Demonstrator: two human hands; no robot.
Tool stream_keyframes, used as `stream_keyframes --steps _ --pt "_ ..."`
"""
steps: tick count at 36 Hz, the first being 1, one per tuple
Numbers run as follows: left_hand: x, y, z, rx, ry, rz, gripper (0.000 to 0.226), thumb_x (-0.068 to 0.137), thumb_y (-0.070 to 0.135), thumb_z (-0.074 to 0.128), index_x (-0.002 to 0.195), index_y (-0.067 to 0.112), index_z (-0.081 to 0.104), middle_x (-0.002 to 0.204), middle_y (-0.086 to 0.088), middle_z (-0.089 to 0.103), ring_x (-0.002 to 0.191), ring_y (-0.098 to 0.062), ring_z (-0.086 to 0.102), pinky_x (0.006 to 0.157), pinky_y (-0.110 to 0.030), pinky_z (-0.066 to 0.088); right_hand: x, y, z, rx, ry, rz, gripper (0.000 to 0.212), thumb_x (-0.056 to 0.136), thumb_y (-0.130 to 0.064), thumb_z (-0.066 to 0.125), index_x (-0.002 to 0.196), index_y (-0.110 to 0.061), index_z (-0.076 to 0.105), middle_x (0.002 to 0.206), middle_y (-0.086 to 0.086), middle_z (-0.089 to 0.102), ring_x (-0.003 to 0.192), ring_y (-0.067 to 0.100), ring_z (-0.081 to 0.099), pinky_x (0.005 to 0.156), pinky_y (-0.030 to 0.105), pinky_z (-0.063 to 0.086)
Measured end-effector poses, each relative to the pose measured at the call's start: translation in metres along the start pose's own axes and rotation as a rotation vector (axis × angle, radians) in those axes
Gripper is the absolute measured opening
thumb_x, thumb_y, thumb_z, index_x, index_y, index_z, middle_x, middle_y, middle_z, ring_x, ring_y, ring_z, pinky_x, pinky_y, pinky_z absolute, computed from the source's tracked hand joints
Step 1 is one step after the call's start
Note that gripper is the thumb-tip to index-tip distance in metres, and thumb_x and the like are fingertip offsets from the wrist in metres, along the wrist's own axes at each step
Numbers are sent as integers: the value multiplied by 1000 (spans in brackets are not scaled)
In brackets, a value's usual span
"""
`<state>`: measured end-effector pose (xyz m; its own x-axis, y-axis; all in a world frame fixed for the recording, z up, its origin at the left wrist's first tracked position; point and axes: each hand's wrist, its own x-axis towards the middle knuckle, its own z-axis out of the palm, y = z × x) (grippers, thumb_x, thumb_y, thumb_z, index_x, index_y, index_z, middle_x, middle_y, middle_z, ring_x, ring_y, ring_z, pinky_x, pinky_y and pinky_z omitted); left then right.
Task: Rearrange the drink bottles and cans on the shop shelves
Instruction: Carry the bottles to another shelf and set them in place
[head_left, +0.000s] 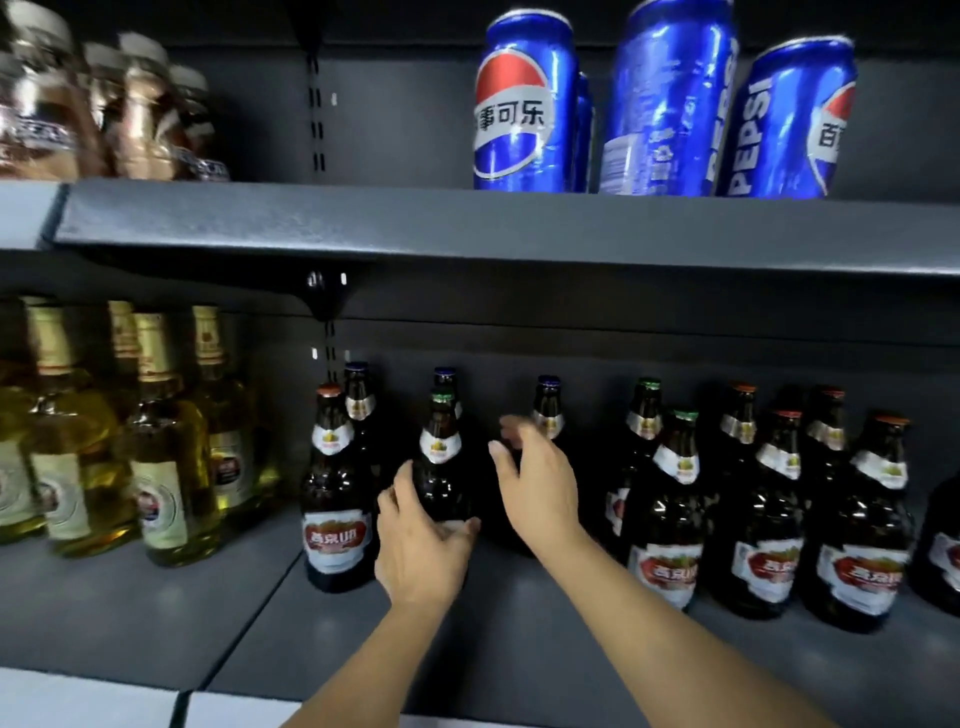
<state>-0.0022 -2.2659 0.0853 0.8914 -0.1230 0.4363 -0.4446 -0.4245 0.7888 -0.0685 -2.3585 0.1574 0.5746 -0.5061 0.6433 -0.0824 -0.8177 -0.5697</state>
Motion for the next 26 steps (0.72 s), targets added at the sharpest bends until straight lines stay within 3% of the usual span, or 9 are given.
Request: stream_keyframes --steps 4,8,11,13,16,18,20,23,26 --pt "-1 -8 -10 -13 18 32 95 64 42 80 141 30 26 124 0 38 121 -23 40 71 -34 42 33 -5 26 -95 -50 92 36 97 -28 51 130 -14 56 124 9 63 114 29 57 86 31 43" --pt "-2 -14 -15 -6 -9 84 99 64 49 79 143 28 23 123 2 35 119 -19 41 73 -35 45 60 -2 56 -132 -216 190 36 99 -34 45 126 -12 55 121 12 62 110 30 57 84 31 44" --pt "-1 -17 -13 -27 -15 100 100 63 47 80 143 26 24 124 -1 37 116 -20 41 80 -36 48 70 -2 68 -100 -243 253 38 97 -39 46 122 -13 57 117 11 64 106 30 61 79 29 44" --pt "0 -18 -11 -42 9 98 102 59 43 84 142 22 29 121 -4 41 113 -23 43 84 -41 49 68 -5 69 -103 -68 235 32 97 -35 50 119 -14 59 112 9 67 103 29 63 76 27 43" --pt "1 -19 -7 -50 46 128 102 54 36 88 139 16 36 116 -10 46 109 -29 46 84 -45 48 45 -13 59 -10 553 85 17 88 -20 60 101 -10 63 93 7 66 88 28 63 72 27 39" --pt "0 -19 -5 -44 58 146 101 54 34 88 138 15 36 115 -12 48 107 -30 47 83 -45 46 26 -9 55 -11 737 151 24 81 -16 68 102 -6 60 97 11 62 94 31 57 80 34 39" --pt "-2 -20 -4 -35 68 163 101 55 33 88 138 14 35 113 -13 48 106 -30 46 83 -45 46 8 4 57 -47 680 323 50 75 -19 75 118 -3 54 116 16 56 112 36 50 91 43 38" --pt "-3 -21 -3 -39 83 162 101 55 34 88 138 13 34 113 -13 48 106 -30 47 83 -46 47 -16 32 64 -152 361 545 92 76 -29 75 149 -11 22 151 12 30 134 36 32 103 46 35" --pt "-4 -20 -3 -47 81 151 101 56 35 88 138 15 32 116 -14 47 109 -31 47 86 -47 47 -27 55 66 -98 156 666 100 84 -31 70 153 -17 -2 158 8 17 139 34 28 103 43 38"
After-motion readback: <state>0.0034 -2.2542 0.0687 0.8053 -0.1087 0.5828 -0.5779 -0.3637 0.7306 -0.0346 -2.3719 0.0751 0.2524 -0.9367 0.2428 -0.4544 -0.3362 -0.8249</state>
